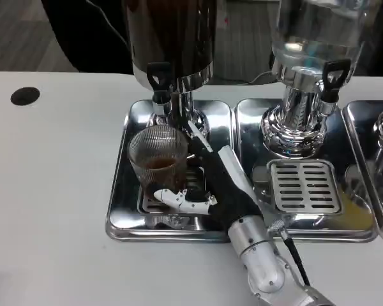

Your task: Grasp the cup under the faucet to collect the drink, then remove the cup.

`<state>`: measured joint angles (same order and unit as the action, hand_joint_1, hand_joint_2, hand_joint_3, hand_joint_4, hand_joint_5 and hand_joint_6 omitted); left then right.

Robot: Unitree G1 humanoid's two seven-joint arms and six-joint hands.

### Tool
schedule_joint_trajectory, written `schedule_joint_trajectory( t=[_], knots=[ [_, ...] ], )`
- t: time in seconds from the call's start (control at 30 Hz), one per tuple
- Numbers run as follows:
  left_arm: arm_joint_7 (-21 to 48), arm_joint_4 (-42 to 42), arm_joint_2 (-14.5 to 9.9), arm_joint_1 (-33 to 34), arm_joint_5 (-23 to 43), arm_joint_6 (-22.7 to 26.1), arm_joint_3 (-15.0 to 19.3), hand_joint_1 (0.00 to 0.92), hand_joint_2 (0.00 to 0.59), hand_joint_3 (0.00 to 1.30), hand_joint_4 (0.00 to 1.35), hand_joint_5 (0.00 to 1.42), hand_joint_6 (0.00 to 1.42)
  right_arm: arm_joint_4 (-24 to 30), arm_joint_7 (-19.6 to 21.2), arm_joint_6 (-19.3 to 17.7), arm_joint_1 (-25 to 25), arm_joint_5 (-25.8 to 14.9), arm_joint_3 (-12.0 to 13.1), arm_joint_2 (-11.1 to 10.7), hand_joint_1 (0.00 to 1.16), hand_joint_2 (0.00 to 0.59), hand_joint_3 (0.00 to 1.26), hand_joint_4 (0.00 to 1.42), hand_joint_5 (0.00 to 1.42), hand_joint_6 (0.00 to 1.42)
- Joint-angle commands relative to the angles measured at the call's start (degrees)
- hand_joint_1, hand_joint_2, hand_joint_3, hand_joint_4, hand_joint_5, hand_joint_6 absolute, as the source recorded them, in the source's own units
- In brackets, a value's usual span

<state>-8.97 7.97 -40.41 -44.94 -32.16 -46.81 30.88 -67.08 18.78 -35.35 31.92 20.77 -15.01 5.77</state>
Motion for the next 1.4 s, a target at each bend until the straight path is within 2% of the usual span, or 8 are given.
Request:
schedule_joint_trajectory(
  t=[0.03, 0.53, 0.93, 1.4],
  knots=[
    [-0.59, 0.52, 0.17, -0.14, -0.24, -0.48, -0.1, 0.0, 0.013, 0.0, 0.0, 0.0, 0.0, 0.33, 1.34, 1.05, 1.75, -0.51, 0.17, 4.09, 0.92, 0.187, 0.04, 0.11, 0.15, 0.19],
    [-0.54, 0.44, 0.29, -0.15, -0.01, -0.68, 0.07, 0.0, 0.014, 0.0, 0.0, 0.0, 0.0, 0.55, 2.67, 0.93, 1.06, -0.48, -0.24, 4.0, 0.92, 0.188, 0.19, 0.27, 0.28, 0.26],
    [-0.69, 0.02, 0.56, -0.49, 0.07, -0.96, 0.4, 0.0, 0.014, 0.0, 0.0, 0.0, 0.0, 1.35, 2.85, 0.11, -0.29, -0.88, -0.13, 3.45, 0.92, 0.188, 0.31, 0.33, 0.34, 0.28],
    [-0.78, -0.02, 0.83, -0.81, 0.2, -1.43, 0.66, 0.0, 0.014, 0.0, 0.0, 0.0, 0.0, 2.95, 2.95, -0.36, -2.26, -0.83, -0.36, 3.08, 0.9, 0.195, 0.35, 0.35, 0.36, 0.28]
  ],
)
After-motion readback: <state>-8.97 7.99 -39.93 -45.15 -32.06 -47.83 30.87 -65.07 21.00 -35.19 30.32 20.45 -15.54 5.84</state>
